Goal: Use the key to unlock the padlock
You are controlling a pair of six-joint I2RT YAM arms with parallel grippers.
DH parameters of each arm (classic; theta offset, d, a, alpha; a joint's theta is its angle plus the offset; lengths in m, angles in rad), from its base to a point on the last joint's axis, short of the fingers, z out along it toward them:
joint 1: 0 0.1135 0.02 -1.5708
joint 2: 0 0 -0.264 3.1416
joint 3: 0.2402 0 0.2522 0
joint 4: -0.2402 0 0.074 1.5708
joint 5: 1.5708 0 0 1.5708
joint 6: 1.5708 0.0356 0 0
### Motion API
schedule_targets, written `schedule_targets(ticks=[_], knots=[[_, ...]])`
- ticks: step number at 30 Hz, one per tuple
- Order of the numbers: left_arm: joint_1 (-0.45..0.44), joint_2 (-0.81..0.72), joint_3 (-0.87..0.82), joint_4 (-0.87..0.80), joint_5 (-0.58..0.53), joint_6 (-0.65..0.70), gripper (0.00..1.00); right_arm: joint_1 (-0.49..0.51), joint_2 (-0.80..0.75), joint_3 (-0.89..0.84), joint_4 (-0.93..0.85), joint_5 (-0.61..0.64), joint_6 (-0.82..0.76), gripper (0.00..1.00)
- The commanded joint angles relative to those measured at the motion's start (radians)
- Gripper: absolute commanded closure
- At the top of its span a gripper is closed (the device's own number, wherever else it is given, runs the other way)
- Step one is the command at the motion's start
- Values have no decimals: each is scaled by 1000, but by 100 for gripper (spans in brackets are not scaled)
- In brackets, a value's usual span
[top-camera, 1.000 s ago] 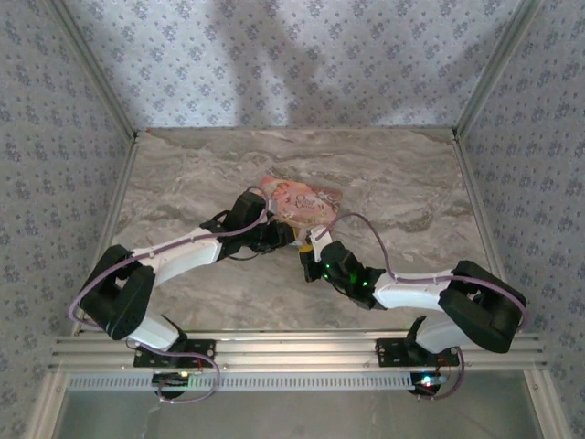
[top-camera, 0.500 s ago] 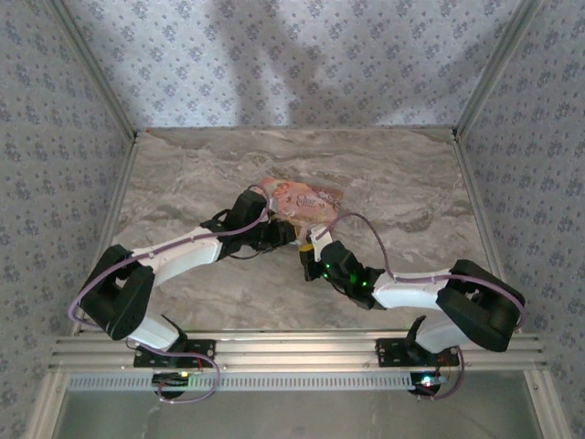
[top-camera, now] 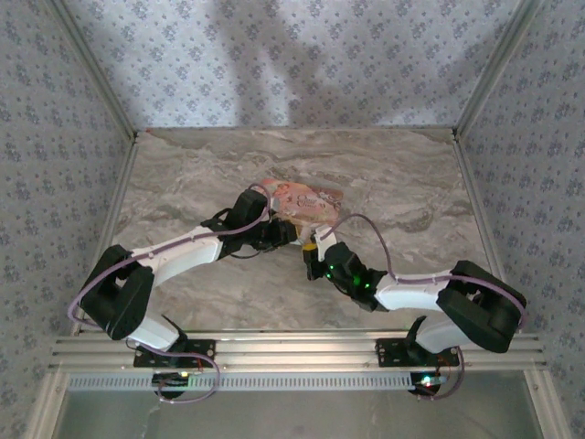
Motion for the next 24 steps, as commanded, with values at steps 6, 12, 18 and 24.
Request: schedule_targets(ticks=[6, 12, 18, 24], knots=[[-8, -3, 38, 13, 33, -18, 72, -3, -24, -12, 25, -13, 12, 100], [-8, -3, 39, 13, 35, -20, 72, -5, -27, -9, 31, -21, 7, 100], [-8, -3, 33, 9, 34, -20, 72, -8, -27, -6, 43, -23, 2, 100], [-9, 0, 36, 10, 37, -20, 72, -15, -22, 6, 49, -33, -9, 100]])
